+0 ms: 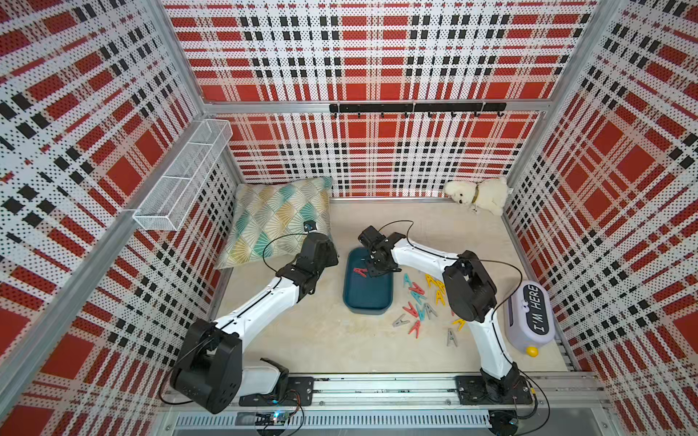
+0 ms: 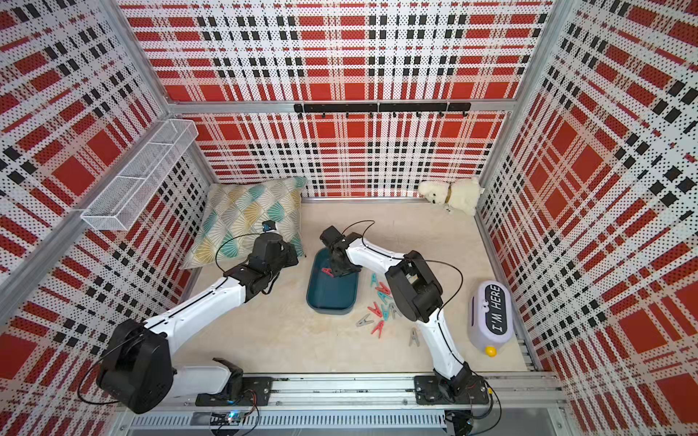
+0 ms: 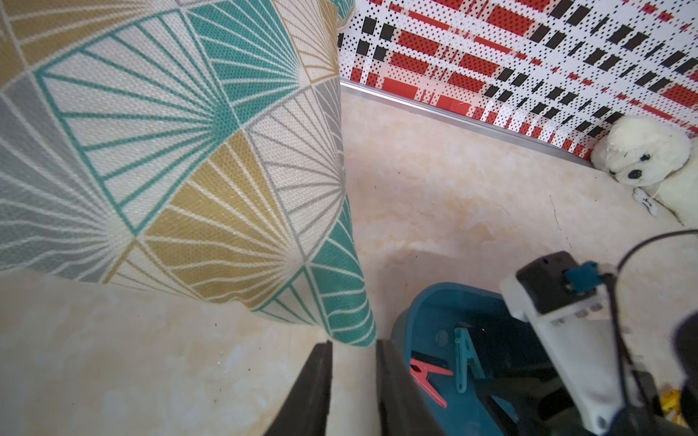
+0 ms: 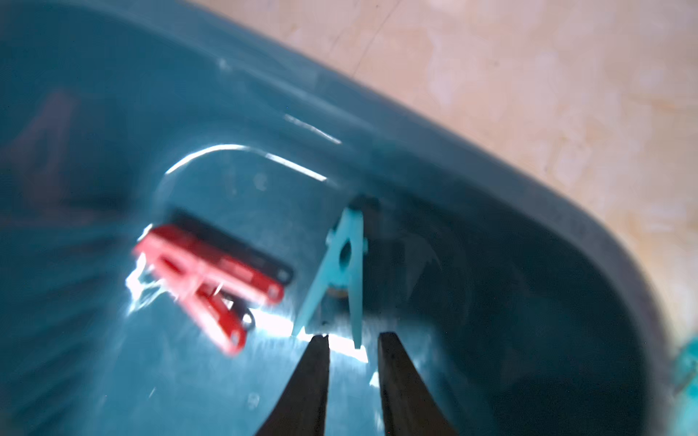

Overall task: Put the clothespins into the storage box
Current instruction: Place the clothespin in the storage box, then pick up the clothespin from the center of the board.

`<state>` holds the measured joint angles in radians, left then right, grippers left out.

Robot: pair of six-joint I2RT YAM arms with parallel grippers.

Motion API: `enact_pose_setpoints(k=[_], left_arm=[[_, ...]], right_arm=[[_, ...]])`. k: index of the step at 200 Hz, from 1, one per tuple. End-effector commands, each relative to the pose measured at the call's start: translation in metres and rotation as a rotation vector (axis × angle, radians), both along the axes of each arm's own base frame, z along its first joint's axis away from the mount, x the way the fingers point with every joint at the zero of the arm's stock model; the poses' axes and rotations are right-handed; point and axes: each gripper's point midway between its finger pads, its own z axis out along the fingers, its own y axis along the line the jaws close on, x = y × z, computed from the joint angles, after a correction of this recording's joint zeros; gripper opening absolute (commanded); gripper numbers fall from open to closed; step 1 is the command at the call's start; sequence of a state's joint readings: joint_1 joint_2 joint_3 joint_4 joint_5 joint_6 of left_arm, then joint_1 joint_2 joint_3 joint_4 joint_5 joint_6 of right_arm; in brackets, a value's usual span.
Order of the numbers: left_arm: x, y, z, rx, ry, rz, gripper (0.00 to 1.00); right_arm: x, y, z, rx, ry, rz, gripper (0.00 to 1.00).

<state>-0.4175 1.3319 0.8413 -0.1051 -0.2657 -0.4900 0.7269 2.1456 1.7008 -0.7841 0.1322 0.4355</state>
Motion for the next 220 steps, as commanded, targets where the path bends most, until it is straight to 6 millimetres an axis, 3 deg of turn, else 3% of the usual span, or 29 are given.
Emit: enact_pose_setpoints(k=[1,24,39,69,91,111,152,220], left_arm=[[0.0,-0.002,-0.001,0.0,0.0,-0.013,0.27],[0.002,-0.008,-0.007,0.011,0.015,-0.025,0.27],[0.004,-0.013,-0.009,0.015,0.02,-0.032,0.27],[0.008,-0.024,-0.008,0.024,0.02,-0.051,0.27],[0.012,-0.031,-0.007,0.025,0.019,-0.065,0.27],[0.014,-0.037,-0.006,0.029,0.019,-0.072,0.28],[0.013,-0.039,-0.003,0.036,0.016,-0.073,0.28],[0.012,-0.035,0.0,0.043,0.008,-0.06,0.28]], right_arm=[[0.011,-0.006,0.065,0.133,-0.115,-0.022,0.3],[0.011,-0.041,0.088,0.134,-0.165,-0.079,0.32],[0.012,-0.072,0.09,0.121,-0.181,-0.133,0.33],[0.005,-0.138,0.057,0.046,-0.129,-0.237,0.32],[-0.002,-0.165,0.033,0.004,-0.098,-0.28,0.31],[-0.005,-0.175,0.017,-0.022,-0.077,-0.289,0.31],[-0.001,-0.177,-0.005,-0.052,-0.049,-0.281,0.31],[0.013,-0.173,-0.02,-0.052,-0.045,-0.271,0.28]])
